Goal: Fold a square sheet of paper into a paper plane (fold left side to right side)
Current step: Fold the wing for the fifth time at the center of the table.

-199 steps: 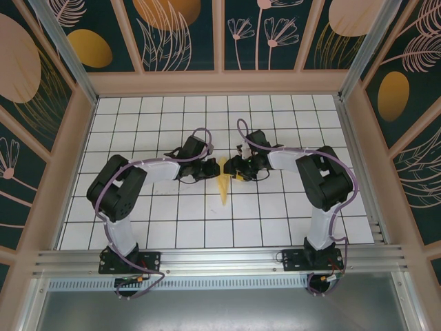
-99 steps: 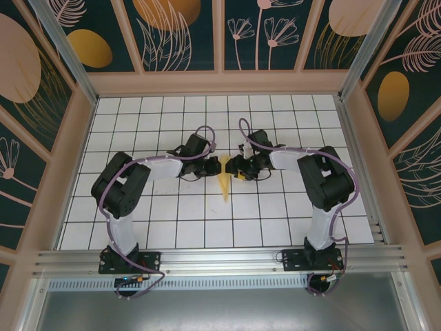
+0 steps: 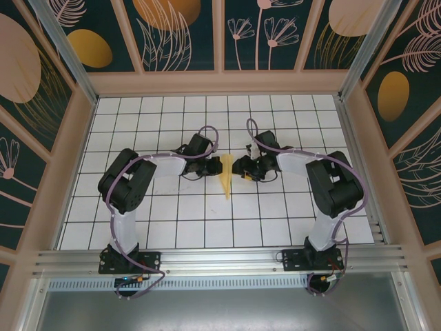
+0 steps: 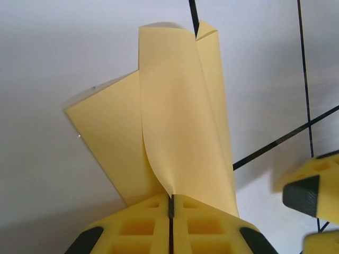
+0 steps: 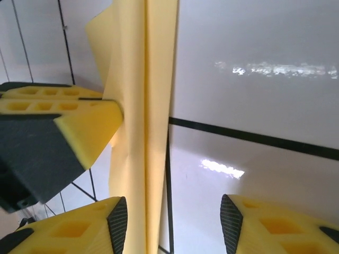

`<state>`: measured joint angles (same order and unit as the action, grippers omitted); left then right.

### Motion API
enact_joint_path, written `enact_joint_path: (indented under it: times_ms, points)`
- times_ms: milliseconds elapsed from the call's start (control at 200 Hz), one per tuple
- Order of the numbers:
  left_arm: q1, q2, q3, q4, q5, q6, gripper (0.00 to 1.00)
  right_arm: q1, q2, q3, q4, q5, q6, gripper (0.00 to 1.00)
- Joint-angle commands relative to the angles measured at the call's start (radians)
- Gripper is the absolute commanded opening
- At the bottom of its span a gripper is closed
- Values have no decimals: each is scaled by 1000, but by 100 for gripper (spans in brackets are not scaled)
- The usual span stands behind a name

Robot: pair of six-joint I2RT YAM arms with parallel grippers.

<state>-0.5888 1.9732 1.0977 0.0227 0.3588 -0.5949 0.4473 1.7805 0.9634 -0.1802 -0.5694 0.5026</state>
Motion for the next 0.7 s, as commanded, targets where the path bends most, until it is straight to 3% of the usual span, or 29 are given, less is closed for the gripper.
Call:
enact_joint_path:
  times_ms: [0,175,390,696]
  points:
    - [8,27,27,-4,0,27,9,0,-62,-29,8,-33,-11,50]
    - [8,26,32,-4,8,30,10,15,-77,-50,80,-136,24,44]
    - [9,25,41,-6,21,33,11,39,-53,-47,96,-139,45,43]
    - [8,6,46,-1,43,54,11,30,-19,-50,163,-125,68,54]
